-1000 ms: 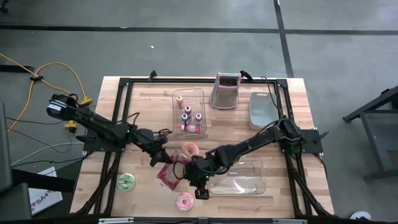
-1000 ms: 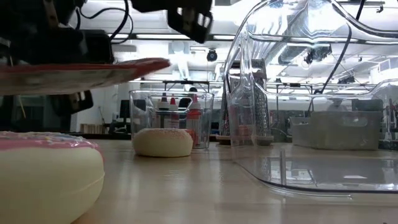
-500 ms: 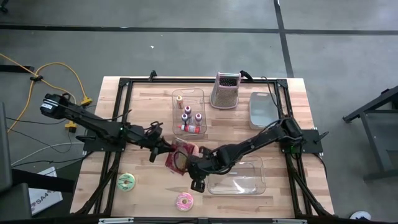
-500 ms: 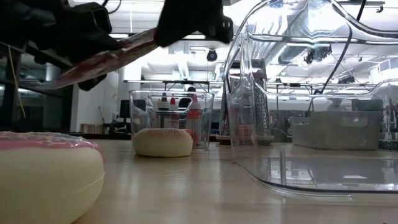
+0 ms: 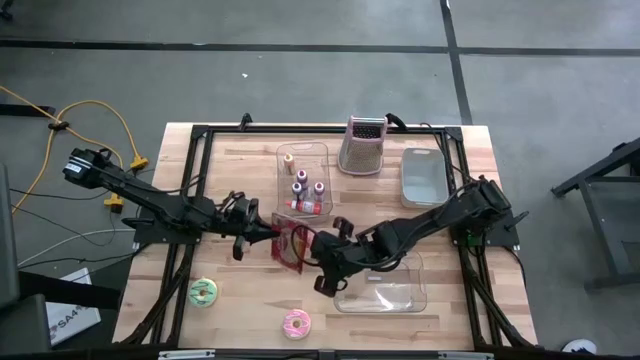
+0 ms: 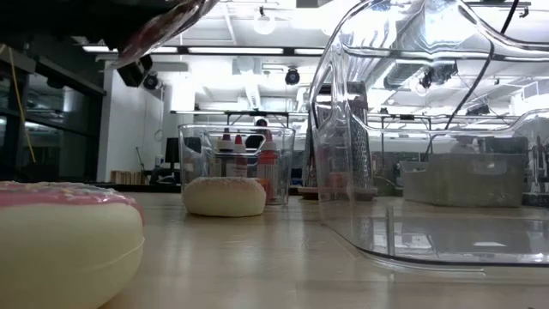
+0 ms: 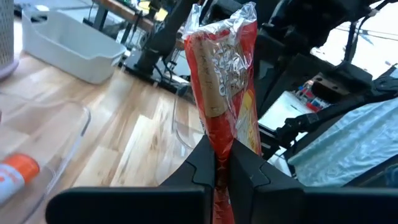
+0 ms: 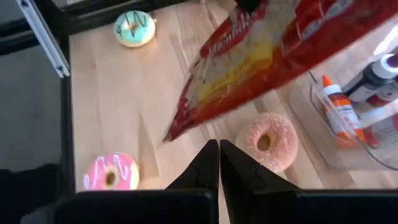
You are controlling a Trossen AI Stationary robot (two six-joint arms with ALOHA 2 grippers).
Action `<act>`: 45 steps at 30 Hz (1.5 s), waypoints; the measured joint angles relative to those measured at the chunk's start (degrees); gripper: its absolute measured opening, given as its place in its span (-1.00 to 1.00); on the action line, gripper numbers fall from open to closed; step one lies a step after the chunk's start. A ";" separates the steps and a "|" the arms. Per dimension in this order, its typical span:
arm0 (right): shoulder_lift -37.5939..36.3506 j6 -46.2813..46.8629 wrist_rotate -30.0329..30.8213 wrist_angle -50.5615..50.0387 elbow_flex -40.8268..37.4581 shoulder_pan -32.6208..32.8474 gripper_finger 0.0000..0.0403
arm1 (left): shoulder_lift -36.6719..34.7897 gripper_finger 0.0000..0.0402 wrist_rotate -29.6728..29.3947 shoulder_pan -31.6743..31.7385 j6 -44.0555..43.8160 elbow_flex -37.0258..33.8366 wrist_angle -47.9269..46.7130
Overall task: Pick & Place Food Item
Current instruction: Put the popcorn bag into the bottom transparent bin
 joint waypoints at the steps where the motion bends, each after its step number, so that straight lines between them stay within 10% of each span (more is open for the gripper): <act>1: -0.08 -0.37 -0.06 -0.33 -0.04 -0.03 -0.99 | 0.06 -0.95 0.01 0.00 0.57 0.00 0.47; 29: -1.14 -2.40 -9.55 -2.10 -0.07 -3.63 -0.98 | 0.13 -0.95 -0.95 0.02 7.92 -0.02 4.74; 45: -1.14 -2.49 -9.59 -2.51 -0.07 -5.63 -0.24 | 0.13 -0.95 -2.26 0.02 10.90 -0.02 4.74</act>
